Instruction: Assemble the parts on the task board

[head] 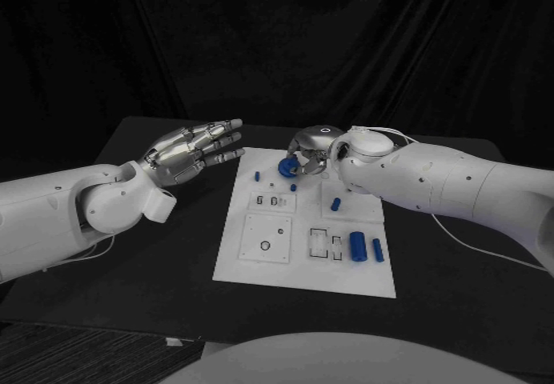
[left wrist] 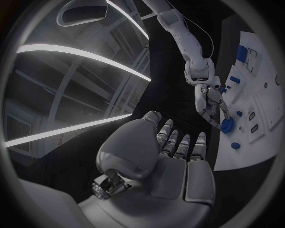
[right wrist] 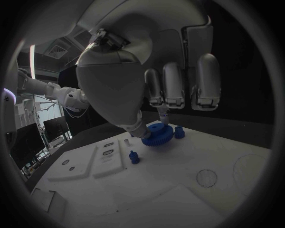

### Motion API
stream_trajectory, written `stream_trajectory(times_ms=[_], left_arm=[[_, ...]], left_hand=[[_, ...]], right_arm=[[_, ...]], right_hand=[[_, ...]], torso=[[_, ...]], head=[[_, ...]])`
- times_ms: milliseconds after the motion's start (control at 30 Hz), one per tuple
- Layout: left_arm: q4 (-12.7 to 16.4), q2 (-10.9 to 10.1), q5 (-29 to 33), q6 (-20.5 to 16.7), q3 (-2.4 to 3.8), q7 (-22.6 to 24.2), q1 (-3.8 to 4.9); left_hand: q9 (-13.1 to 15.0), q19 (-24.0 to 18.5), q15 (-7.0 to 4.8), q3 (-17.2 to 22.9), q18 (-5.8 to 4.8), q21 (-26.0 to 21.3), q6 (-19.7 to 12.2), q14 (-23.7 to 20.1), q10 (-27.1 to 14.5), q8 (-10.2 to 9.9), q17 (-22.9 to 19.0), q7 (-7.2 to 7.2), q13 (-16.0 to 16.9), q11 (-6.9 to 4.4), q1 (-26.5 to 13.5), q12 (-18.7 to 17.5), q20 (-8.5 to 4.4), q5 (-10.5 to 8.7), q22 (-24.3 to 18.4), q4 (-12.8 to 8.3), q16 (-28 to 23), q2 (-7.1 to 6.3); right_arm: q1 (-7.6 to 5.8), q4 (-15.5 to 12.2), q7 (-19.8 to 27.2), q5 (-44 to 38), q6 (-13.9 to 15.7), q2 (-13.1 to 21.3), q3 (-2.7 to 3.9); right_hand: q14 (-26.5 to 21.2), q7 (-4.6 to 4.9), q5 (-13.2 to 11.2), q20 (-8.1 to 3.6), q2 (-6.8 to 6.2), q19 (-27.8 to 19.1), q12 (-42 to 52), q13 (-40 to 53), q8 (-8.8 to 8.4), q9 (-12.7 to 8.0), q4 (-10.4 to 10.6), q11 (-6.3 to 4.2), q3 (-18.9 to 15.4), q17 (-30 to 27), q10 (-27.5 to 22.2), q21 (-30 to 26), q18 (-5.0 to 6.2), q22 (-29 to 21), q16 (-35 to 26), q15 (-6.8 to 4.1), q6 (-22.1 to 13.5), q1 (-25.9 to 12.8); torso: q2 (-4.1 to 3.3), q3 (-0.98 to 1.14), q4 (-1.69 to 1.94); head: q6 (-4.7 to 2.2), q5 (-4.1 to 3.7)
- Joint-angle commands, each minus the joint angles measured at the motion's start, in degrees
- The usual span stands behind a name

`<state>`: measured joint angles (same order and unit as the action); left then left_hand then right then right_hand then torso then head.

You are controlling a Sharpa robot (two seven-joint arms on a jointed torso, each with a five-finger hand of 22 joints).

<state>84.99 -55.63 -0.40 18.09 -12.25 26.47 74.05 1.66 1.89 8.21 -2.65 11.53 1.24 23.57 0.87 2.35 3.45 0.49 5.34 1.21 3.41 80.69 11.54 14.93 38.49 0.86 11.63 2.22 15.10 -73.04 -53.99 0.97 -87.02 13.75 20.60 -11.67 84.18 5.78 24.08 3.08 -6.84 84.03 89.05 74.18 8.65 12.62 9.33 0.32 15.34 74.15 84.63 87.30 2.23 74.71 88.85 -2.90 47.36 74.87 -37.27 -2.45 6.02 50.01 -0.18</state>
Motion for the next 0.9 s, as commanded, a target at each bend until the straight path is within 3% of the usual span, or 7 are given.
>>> stream_trajectory(times_ms=[33,133,267,500,633,900], left_arm=[[0.02,0.04,-0.04,0.92,0.06,0.38,-0.11],[-0.01,0.02,-0.04,0.92,0.06,0.33,-0.12],[-0.05,0.06,-0.04,0.96,0.06,0.25,-0.12],[-0.08,0.15,-0.04,1.02,0.06,0.18,-0.13],[-0.09,0.1,-0.04,1.01,0.06,0.12,-0.13],[-0.22,-0.06,-0.04,0.99,0.06,0.14,-0.14]], left_hand=[[1.14,0.06,0.15,1.03,-1.35,0.45,0.62,0.78,-0.34,0.98,0.43,0.17,0.7,0.73,0.59,1.22,-0.37,0.63,0.13,0.24,0.77,-0.24],[1.14,0.06,0.15,1.03,-1.35,0.45,0.62,0.78,-0.34,0.98,0.43,0.17,0.7,0.73,0.59,1.22,-0.37,0.63,0.13,0.24,0.77,-0.24],[1.14,0.05,0.15,1.06,-1.35,0.45,0.65,0.78,-0.35,0.99,0.42,0.18,0.7,0.74,0.6,1.22,-0.37,0.63,0.12,0.25,0.77,-0.25],[1.13,0.04,0.15,1.08,-1.35,0.43,0.6,0.78,-0.34,0.98,0.42,0.18,0.7,0.75,0.61,1.25,-0.37,0.64,0.12,0.25,0.77,-0.25],[1.14,0.01,0.15,1.13,-1.36,0.41,0.62,0.77,-0.35,0.98,0.42,0.19,0.7,0.76,0.62,1.25,-0.37,0.66,0.1,0.25,0.75,-0.24],[1.14,0.01,0.15,1.13,-1.36,0.41,0.62,0.77,-0.35,0.98,0.42,0.19,0.7,0.76,0.62,1.25,-0.37,0.66,0.1,0.25,0.75,-0.24]], right_arm=[[0.37,0.19,-0.55,-0.24,-1.58,-0.03,-0.09],[0.38,0.25,-0.6,-0.24,-1.51,-0.02,-0.09],[0.4,0.24,-0.64,-0.24,-1.19,0.03,-0.09],[0.4,0.16,-0.31,-0.24,-0.27,0.18,-0.09],[0.4,-0.02,0.04,0.41,0.42,0.48,-0.09],[0.01,-2.01,1.53,2.19,4.84,2.8,-0.09]], right_hand=[[5.82,-0.49,-1.58,0.47,0.84,3.13,0.95,15.82,-1.71,0.17,-0.14,-0.13,1.39,15.85,5.37,-1.22,-1.02,13.54,1.15,-0.07,-2.11,0.74],[5.82,-1.13,-3.15,0.13,1.06,2.56,0.95,15.82,-3.64,-1.14,-0.58,-0.63,1.42,15.85,5.37,-2.07,-0.78,13.22,1.15,-0.47,-5.46,0.44],[5.82,-1.78,-3.92,-0.26,1.28,2.39,0.95,15.82,-4.41,-1.95,-0.72,-1.17,1.26,15.85,5.37,-2.38,-0.71,13.14,1.15,-0.91,-7.08,-0.02],[5.82,-2.1,-4.76,-0.55,1.89,2.26,0.95,15.82,-4.7,-2.67,-0.44,-1.48,1.15,15.85,5.37,-2.64,-0.65,13.07,1.15,-1.2,-8.78,-0.67],[5.82,-2.2,-6.09,-0.75,2.37,2.19,0.95,15.82,-4.24,-2.65,0.28,-1.62,0.75,15.85,5.37,-2.81,-0.62,13.04,1.15,-1.37,-7.58,-1.81],[5.82,-2.3,-6.02,-0.87,3.29,2.16,0.95,15.82,-3.67,-2.81,1.05,-1.71,0.68,15.85,5.37,-2.96,-0.59,13.03,1.15,-1.47,-6.75,-2.72]], torso=[[0.0,0.01,-0.03],[0.0,0.0,-0.04],[0.0,0.0,-0.03],[0.02,0.01,-0.02],[0.02,0.0,-0.03],[0.01,-0.02,-0.02]], head=[[-0.01,0.07],[-0.01,0.02],[-0.01,-0.03],[-0.01,-0.01],[-0.01,0.14],[-0.01,0.1]])
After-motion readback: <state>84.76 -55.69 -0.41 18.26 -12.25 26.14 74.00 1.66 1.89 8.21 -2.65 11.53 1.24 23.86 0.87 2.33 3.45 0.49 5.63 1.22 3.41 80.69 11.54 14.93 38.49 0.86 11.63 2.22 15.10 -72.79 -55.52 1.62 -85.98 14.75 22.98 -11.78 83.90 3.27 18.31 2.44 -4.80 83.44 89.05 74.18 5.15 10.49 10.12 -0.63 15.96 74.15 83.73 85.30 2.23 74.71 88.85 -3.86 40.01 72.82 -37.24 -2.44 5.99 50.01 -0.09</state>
